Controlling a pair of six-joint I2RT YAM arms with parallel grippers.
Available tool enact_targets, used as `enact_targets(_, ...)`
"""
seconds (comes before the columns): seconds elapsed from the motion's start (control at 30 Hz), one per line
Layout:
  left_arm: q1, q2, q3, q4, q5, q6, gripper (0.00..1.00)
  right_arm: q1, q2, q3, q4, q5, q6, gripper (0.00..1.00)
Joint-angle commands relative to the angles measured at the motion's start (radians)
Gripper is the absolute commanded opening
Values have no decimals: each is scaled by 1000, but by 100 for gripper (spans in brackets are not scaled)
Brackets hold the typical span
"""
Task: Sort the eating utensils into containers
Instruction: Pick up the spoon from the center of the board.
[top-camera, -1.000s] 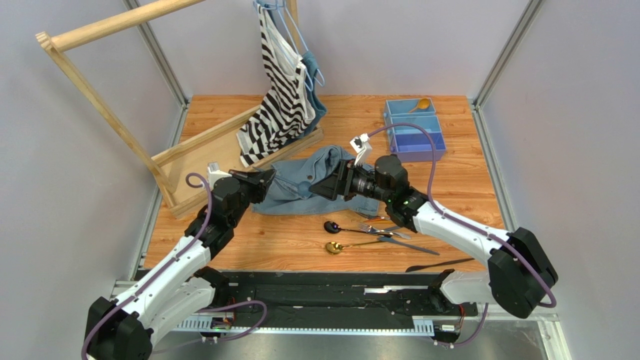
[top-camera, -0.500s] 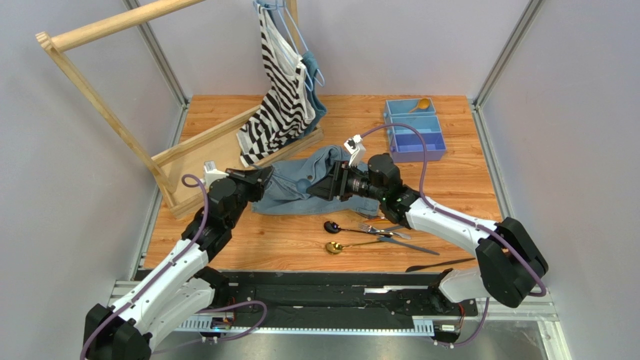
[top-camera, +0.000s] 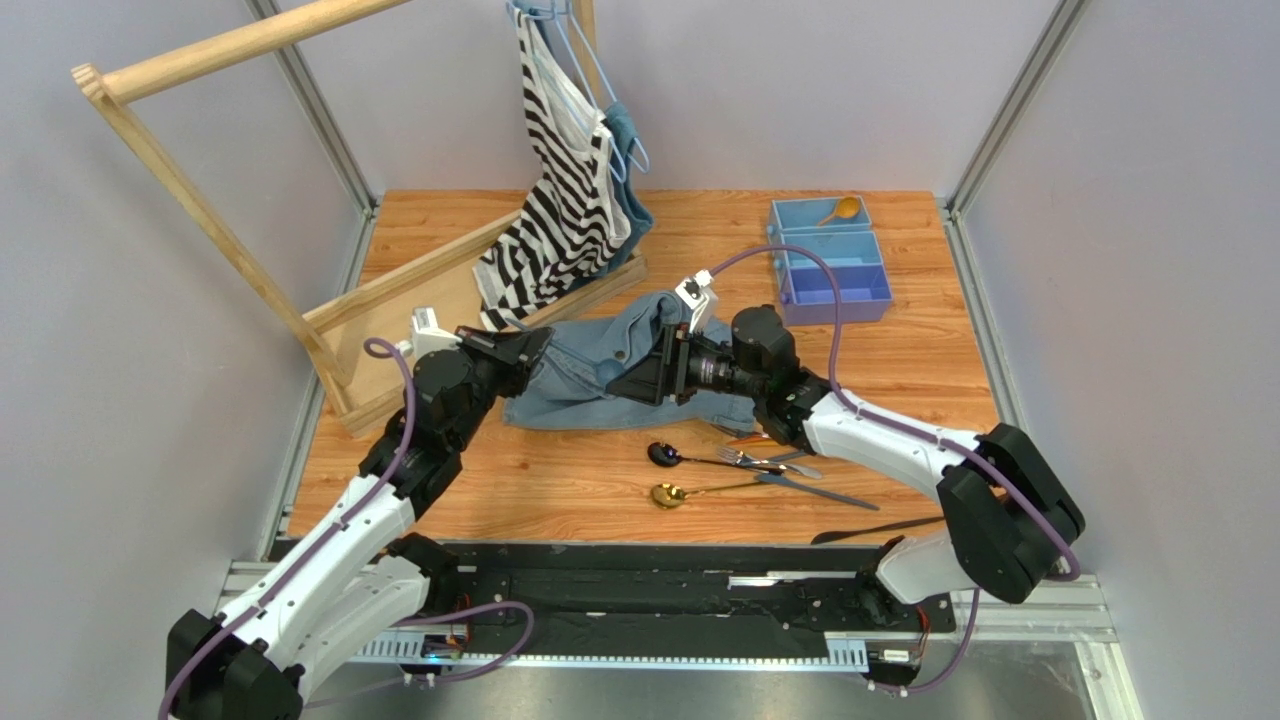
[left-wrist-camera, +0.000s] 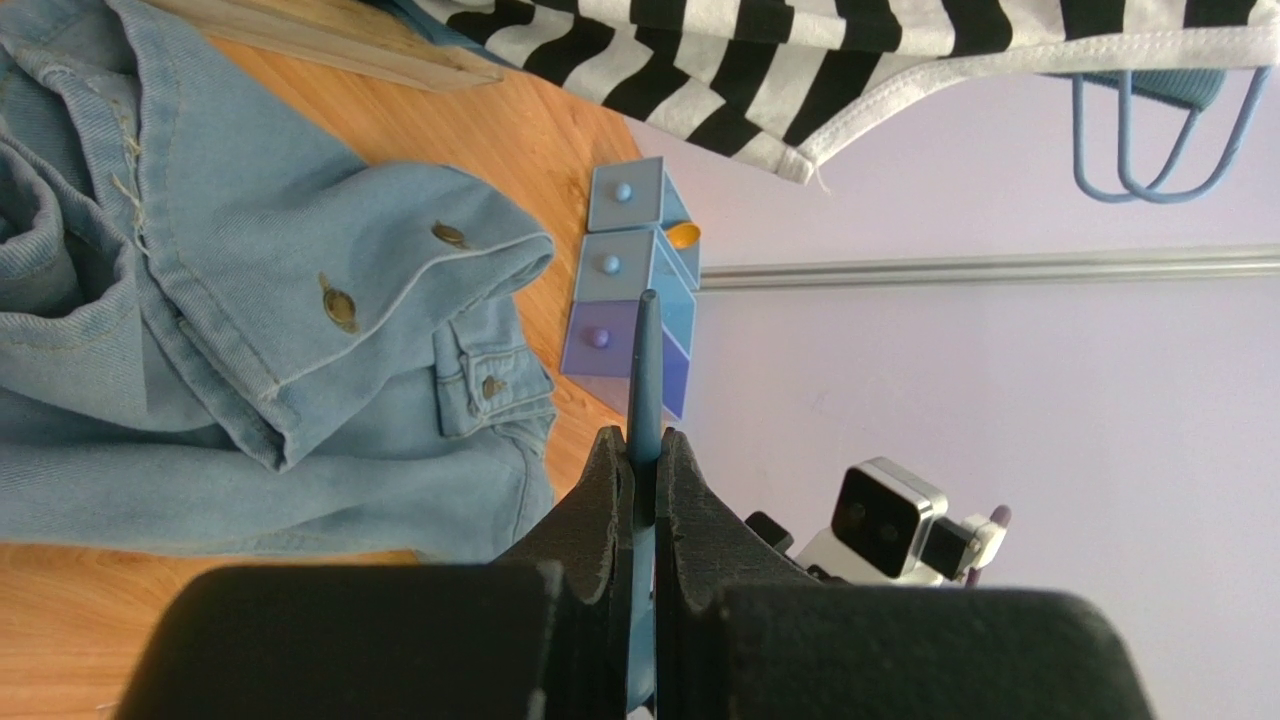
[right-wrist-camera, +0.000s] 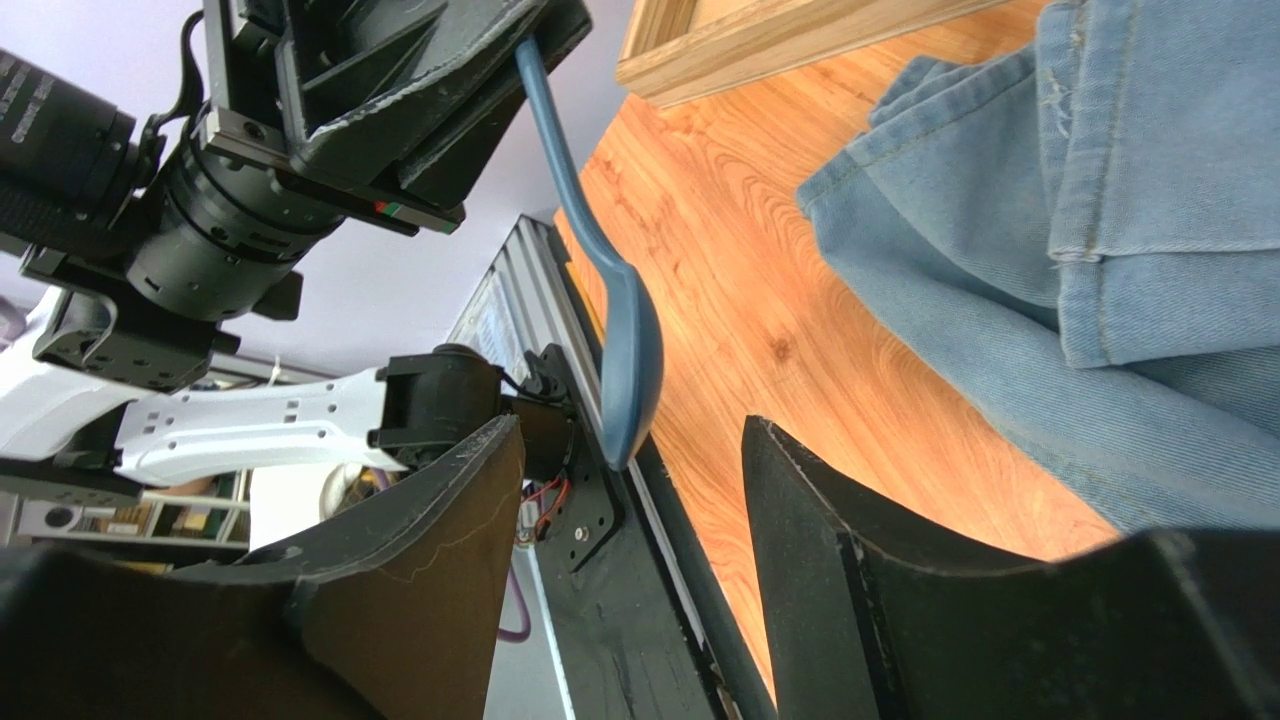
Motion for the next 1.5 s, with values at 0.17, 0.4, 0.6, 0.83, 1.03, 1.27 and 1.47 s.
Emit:
enact_targets(0.17, 6, 7, 32, 45, 46, 37, 0, 0, 22, 61, 50, -62, -34, 47)
enact_targets(0.4, 6, -14, 12, 85, 52, 66, 0, -6, 45, 99, -35, -77, -74, 20)
enact_targets(0.6, 6, -42, 4, 64, 38, 86, 0, -15, 45, 121, -113, -56, -103, 1)
enact_targets(0.83, 6, -69, -28, 47, 51, 100, 22, -41, -7, 104, -151, -13, -116, 0)
enact_targets(1.03, 6, -77, 22, -60, 119, 279, 99, -72, -5, 167, -289, -20, -171, 0)
enact_targets(1.27, 6, -89, 183, -400, 135, 607, 99, -87, 62, 357, -591, -30, -309, 0)
enact_targets(1.47, 6, -72, 331, -583, 212, 830, 99, -93, 87, 461, -895, 67, -459, 0)
